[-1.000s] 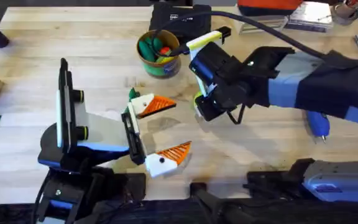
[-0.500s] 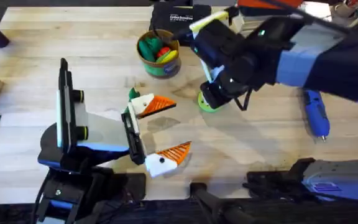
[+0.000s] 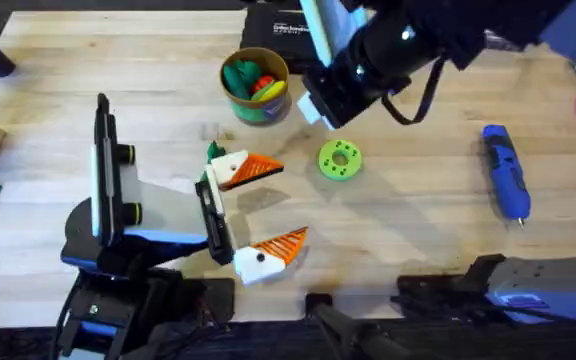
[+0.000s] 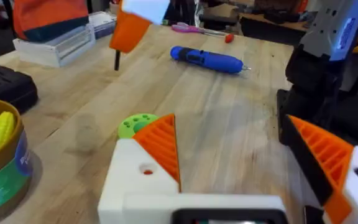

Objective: Pick up the gripper from the table and insert it into the empty holder that is missing its gripper. Then pick up a screw, insert it into the mounting hole, and use the screwdriver to tighten it. Finally, clean up the table by picking up the vegetable and placing it into the bucket.

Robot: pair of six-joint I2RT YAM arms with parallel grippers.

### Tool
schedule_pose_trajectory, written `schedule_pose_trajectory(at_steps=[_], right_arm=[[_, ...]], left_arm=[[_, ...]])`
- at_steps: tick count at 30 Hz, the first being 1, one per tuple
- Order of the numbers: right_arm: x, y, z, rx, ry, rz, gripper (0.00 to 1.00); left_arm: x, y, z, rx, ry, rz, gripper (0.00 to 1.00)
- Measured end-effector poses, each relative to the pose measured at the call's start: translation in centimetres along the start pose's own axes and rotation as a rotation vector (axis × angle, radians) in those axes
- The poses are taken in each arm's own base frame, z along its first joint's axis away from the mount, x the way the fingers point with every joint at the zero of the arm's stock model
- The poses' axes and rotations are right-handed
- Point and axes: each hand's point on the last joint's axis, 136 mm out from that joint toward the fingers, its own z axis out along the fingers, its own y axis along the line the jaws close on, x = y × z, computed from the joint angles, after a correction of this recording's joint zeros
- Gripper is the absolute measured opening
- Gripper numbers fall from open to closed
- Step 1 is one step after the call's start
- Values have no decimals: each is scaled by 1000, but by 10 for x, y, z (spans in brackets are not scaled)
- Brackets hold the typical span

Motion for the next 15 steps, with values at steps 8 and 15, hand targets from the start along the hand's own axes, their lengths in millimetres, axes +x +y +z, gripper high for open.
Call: schedule_pose_trajectory(at_steps=[8, 15], right_arm=[[-15, 61, -20, -200, -76, -136, 8], [-12, 92, -26, -267, -92, -208, 8]], left_arm=[[0, 0, 0, 0, 0, 0, 985], [0, 0, 0, 0, 0, 0, 986]])
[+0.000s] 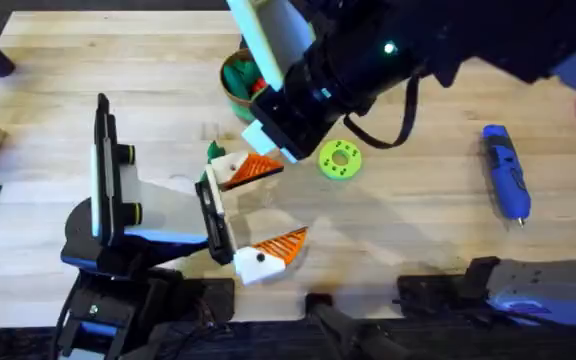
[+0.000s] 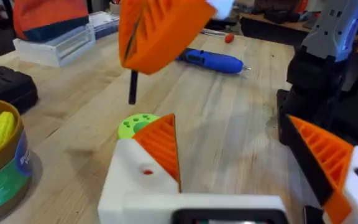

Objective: Pick up the gripper from the table and insert it into the empty holder that is missing its gripper. Then pick up a screw, insert it into the mounting hole, and use the screwdriver to tighten it. Finally, clean up the table by picking up the vegetable and placing it into the bucket.

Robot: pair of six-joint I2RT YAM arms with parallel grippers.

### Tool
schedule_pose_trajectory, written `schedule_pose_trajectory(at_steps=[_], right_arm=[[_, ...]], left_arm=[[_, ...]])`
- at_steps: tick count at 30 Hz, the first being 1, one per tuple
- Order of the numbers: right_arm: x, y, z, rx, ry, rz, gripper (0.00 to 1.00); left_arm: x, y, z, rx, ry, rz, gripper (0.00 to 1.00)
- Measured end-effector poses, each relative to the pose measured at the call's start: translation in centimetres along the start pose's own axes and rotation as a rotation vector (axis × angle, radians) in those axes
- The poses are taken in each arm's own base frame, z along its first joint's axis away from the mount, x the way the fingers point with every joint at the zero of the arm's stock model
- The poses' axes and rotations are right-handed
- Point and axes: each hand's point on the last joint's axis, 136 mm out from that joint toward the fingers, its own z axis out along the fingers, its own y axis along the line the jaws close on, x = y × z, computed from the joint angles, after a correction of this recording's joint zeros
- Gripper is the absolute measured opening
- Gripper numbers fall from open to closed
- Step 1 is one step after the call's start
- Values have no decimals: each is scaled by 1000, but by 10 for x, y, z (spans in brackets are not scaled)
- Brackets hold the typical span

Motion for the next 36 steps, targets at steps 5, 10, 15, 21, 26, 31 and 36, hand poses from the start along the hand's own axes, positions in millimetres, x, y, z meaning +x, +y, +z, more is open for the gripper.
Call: schedule_pose_trajectory(at_steps=[5, 10, 15, 21, 26, 31, 36], right_arm=[[-12, 14, 1, -27, -50, -38, 8], [-12, 28, 2, -49, -55, -68, 8], [-8, 33, 14, -54, -17, -77, 8], [-2, 32, 23, -50, 24, -74, 8], [-2, 32, 23, -50, 25, -74, 8], [-1, 32, 23, -54, 27, -74, 8], [1, 32, 27, -52, 43, -72, 8]], left_arm=[[0, 0, 0, 0, 0, 0, 985], [0, 0, 0, 0, 0, 0, 985], [0, 0, 0, 0, 0, 0, 986], [0, 0, 0, 0, 0, 0, 986], [0, 0, 0, 0, 0, -1, 986], [0, 0, 0, 0, 0, 0, 986], [0, 0, 0, 0, 0, 0, 985]])
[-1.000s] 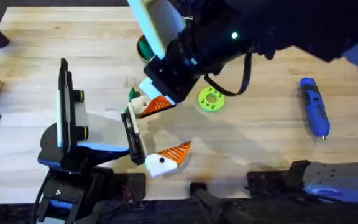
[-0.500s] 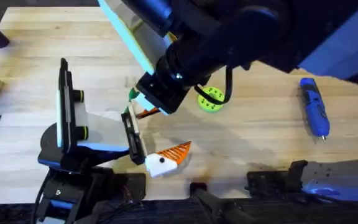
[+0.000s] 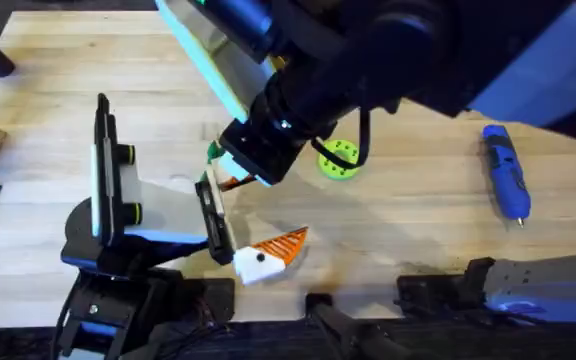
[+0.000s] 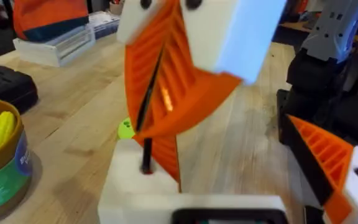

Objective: Pick up the gripper from the table and insert it into the empty holder that is missing its gripper. Then pick up a screw, insert it into the mounting hole, and use the screwdriver to tighten it. Finally, clean up the table by picking up the vegetable and placing it into the bucket.

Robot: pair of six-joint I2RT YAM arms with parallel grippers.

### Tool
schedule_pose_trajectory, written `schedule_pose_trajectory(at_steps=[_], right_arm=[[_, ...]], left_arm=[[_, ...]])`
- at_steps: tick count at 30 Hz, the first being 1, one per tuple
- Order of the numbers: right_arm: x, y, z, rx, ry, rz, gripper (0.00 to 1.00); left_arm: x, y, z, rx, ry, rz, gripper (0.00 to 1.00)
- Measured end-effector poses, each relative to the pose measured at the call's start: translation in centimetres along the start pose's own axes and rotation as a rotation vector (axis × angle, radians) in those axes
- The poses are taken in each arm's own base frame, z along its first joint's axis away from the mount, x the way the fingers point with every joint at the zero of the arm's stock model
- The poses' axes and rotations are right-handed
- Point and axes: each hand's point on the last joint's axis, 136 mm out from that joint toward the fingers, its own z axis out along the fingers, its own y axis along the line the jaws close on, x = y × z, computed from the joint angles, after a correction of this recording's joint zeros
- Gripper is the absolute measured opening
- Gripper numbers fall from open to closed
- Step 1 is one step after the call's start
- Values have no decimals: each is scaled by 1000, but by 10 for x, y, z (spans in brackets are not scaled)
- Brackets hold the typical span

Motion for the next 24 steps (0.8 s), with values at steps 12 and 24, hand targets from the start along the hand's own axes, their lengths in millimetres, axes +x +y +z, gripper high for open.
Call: schedule_pose_trajectory(at_steps=[12, 24], right_arm=[[1, -1, 8, -1, 20, 5, 8], [0, 1, 8, -17, 16, 4, 8]], left_arm=[[0, 0, 0, 0, 1, -8, 986], [0, 0, 0, 0, 1, -7, 985]])
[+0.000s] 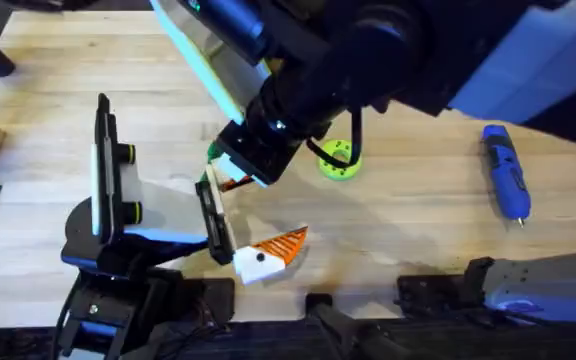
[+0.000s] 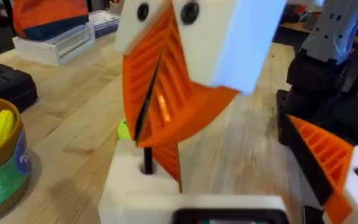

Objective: Pick up the gripper from the table and insert it into the empty holder that is missing its gripper. Then pick up a screw, insert it into the mounting hole, and use the screwdriver to tighten it. Finally, clean up the table by picking up the vegetable and placing it into the bucket.

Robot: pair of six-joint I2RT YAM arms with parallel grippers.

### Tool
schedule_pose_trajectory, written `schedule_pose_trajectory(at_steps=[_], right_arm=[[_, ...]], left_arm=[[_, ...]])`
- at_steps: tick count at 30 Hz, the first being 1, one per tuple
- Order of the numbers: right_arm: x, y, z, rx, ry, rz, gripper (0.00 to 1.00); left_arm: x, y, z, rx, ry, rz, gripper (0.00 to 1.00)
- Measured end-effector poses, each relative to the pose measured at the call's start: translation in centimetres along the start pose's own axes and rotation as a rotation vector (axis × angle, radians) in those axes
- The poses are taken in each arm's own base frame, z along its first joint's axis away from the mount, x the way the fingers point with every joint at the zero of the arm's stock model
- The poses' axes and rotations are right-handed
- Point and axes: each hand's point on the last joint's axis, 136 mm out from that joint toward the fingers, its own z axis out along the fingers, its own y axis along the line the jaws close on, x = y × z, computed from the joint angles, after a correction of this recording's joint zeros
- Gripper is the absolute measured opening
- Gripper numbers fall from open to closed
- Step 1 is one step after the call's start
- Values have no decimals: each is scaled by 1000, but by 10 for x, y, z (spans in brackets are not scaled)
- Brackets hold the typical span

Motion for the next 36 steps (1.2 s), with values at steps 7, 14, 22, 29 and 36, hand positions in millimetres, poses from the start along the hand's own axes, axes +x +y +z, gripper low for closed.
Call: schedule_pose_trajectory(at_steps=[7, 14, 22, 29, 36], right_arm=[[0, 9, 1, -26, 1, -34, 8], [0, 10, 1, -26, 0, -44, 8], [0, 8, 1, -18, 1, -45, 8], [0, 8, 1, -18, 0, -45, 8], [-1, 7, 1, -10, -5, -45, 8]], left_arm=[[0, 0, 0, 2, 0, 1, 986], [0, 0, 0, 3, 0, 1, 986], [0, 0, 0, 3, 0, 1, 986], [0, 0, 0, 3, 0, 2, 985], [0, 0, 0, 3, 0, 2, 986]])
